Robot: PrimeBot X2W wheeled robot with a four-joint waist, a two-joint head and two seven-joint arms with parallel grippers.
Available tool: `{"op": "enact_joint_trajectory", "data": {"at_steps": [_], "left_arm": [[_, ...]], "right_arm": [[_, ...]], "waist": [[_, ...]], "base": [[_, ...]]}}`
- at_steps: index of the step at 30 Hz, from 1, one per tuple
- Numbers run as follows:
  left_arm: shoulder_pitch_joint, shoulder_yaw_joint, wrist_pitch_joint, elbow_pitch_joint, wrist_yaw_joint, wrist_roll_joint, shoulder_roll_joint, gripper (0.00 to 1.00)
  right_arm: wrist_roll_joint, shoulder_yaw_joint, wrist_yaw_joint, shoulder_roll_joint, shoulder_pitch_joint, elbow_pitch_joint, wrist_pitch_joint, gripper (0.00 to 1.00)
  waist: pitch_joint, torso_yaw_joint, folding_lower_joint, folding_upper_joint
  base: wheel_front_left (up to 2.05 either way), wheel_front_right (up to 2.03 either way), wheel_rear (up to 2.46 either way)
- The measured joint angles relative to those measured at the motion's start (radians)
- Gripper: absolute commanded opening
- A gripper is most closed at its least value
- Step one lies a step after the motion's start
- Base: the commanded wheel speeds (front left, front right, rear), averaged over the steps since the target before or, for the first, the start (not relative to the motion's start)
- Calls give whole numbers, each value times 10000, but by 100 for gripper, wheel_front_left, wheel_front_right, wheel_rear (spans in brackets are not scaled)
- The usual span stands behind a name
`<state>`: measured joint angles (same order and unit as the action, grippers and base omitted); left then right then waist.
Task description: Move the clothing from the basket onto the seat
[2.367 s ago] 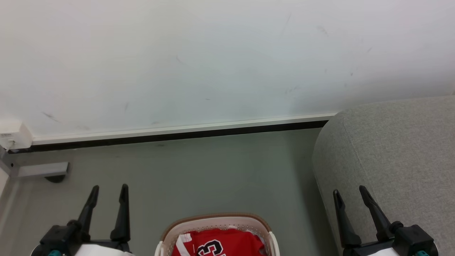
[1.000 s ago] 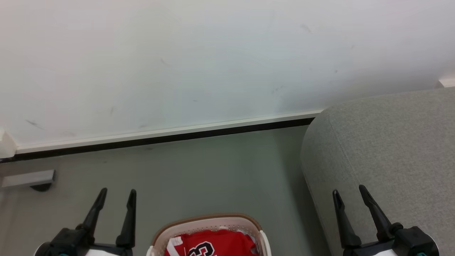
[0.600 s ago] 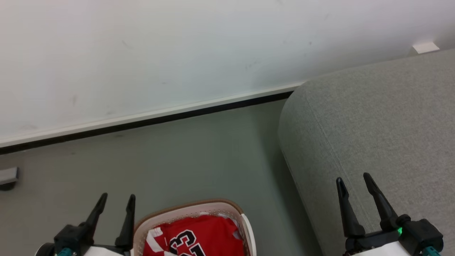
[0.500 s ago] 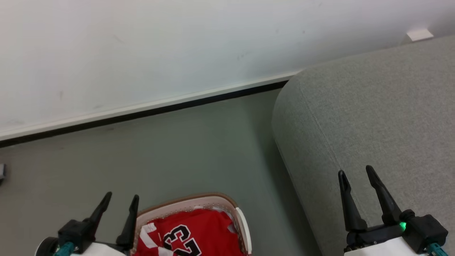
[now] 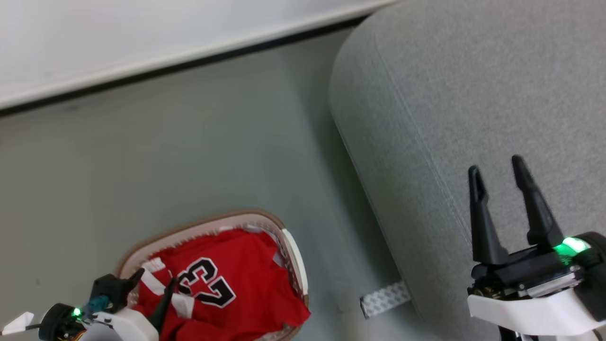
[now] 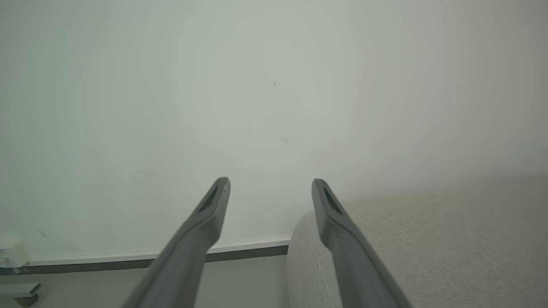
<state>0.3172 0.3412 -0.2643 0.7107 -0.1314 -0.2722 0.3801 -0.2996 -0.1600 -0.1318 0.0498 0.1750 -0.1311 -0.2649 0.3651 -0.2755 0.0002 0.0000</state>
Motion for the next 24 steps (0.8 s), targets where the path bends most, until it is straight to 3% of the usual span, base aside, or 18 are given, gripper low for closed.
{"op": "enact_joint_trajectory", "data": {"at_steps": [12,24], "left_arm": [[1919,3118,336,2493,0,-1342,1118,100],[3312,5563,869,3091,8,-2357,1820,100]], "right_arm": [[-276,-171,0,4,564,-1822,0,100],[-855,-305,0,6,661,-2364,2,100]], "waist": [[2284,-680,1,0],[3754,-1590,0,0]], "base": [[0,0,0],[0,0,0]]}}
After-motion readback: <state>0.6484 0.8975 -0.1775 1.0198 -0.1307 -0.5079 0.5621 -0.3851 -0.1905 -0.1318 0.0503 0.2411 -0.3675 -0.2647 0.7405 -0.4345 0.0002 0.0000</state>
